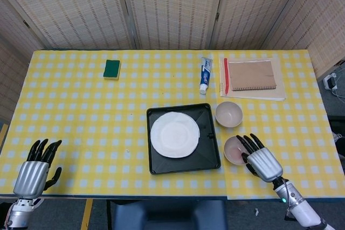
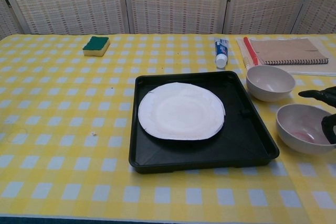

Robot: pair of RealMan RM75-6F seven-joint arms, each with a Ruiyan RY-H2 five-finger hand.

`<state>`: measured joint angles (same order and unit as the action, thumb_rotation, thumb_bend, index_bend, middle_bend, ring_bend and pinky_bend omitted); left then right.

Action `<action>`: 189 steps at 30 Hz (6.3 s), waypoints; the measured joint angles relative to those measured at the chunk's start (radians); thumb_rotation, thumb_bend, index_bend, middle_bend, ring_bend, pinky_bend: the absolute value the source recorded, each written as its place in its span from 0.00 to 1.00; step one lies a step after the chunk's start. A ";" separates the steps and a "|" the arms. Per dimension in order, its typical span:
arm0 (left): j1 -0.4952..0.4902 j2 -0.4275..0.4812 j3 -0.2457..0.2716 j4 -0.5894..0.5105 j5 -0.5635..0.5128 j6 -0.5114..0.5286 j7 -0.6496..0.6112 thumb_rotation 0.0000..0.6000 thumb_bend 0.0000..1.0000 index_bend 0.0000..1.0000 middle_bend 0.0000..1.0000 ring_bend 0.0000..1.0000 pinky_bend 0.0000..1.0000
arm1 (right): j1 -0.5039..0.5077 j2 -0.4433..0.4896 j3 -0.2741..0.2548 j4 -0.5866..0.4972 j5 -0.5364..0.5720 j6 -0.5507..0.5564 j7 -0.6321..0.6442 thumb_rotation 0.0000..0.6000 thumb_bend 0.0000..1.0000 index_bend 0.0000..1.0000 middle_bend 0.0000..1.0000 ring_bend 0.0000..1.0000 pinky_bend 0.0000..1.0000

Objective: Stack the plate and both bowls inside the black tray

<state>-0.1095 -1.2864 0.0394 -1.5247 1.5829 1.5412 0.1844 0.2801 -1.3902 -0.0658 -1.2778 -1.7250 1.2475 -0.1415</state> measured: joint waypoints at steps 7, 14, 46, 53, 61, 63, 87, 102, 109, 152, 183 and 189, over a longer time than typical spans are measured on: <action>0.005 -0.002 -0.013 0.004 -0.007 0.000 -0.004 1.00 0.46 0.01 0.20 0.02 0.00 | -0.016 0.051 0.010 -0.081 -0.033 0.111 -0.027 1.00 0.46 0.59 0.00 0.00 0.00; 0.007 0.001 -0.019 0.000 -0.008 -0.006 -0.010 1.00 0.46 0.01 0.20 0.02 0.00 | 0.013 0.116 0.033 -0.251 -0.064 0.114 -0.104 1.00 0.46 0.59 0.00 0.00 0.00; 0.014 0.031 -0.045 -0.027 -0.057 -0.045 -0.033 1.00 0.46 0.01 0.20 0.02 0.00 | 0.353 -0.306 0.243 -0.104 0.260 -0.258 -0.330 1.00 0.46 0.59 0.00 0.00 0.00; 0.014 0.017 -0.062 -0.028 -0.082 -0.046 -0.011 1.00 0.46 0.01 0.20 0.03 0.00 | 0.373 -0.332 0.236 -0.063 0.279 -0.269 -0.284 1.00 0.46 0.52 0.00 0.00 0.00; 0.019 0.015 -0.058 -0.034 -0.074 -0.040 -0.007 1.00 0.46 0.01 0.20 0.03 0.00 | 0.371 -0.305 0.215 -0.104 0.310 -0.273 -0.290 1.00 0.46 0.24 0.00 0.00 0.00; 0.020 0.015 -0.055 -0.035 -0.069 -0.039 -0.005 1.00 0.46 0.01 0.20 0.03 0.00 | 0.364 -0.287 0.209 -0.127 0.313 -0.268 -0.295 1.00 0.46 0.12 0.00 0.00 0.00; 0.009 0.000 -0.043 -0.042 -0.064 -0.079 0.038 1.00 0.46 0.01 0.20 0.03 0.00 | 0.209 -0.010 0.165 -0.088 0.341 -0.100 -0.160 1.00 0.46 0.48 0.00 0.00 0.00; 0.004 0.001 -0.048 -0.046 -0.093 -0.102 0.060 1.00 0.46 0.01 0.20 0.03 0.00 | 0.251 -0.129 0.173 0.132 0.371 -0.203 -0.042 1.00 0.46 0.48 0.00 0.00 0.00; 0.001 0.005 -0.046 -0.051 -0.103 -0.116 0.065 1.00 0.46 0.01 0.20 0.04 0.00 | 0.267 -0.158 0.174 0.156 0.368 -0.221 -0.042 1.00 0.46 0.48 0.00 0.00 0.00; 0.011 0.020 -0.042 -0.069 -0.091 -0.093 0.053 1.00 0.46 0.00 0.18 0.02 0.00 | 0.251 -0.093 0.182 -0.039 0.270 -0.043 -0.095 1.00 0.46 0.62 0.00 0.00 0.00; 0.029 0.075 -0.041 -0.105 -0.099 -0.083 -0.009 1.00 0.46 0.00 0.15 0.00 0.00 | 0.384 -0.326 0.178 0.025 0.151 -0.104 -0.132 1.00 0.46 0.62 0.00 0.00 0.00; 0.028 0.082 -0.038 -0.109 -0.097 -0.089 -0.015 1.00 0.46 0.00 0.15 0.00 0.00 | 0.390 -0.352 0.175 0.051 0.156 -0.109 -0.132 1.00 0.46 0.62 0.00 0.00 0.00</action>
<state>-0.0814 -1.2049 0.0009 -1.6342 1.4856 1.4518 0.1694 0.6705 -1.7420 0.1093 -1.2263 -1.5691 1.1386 -0.2739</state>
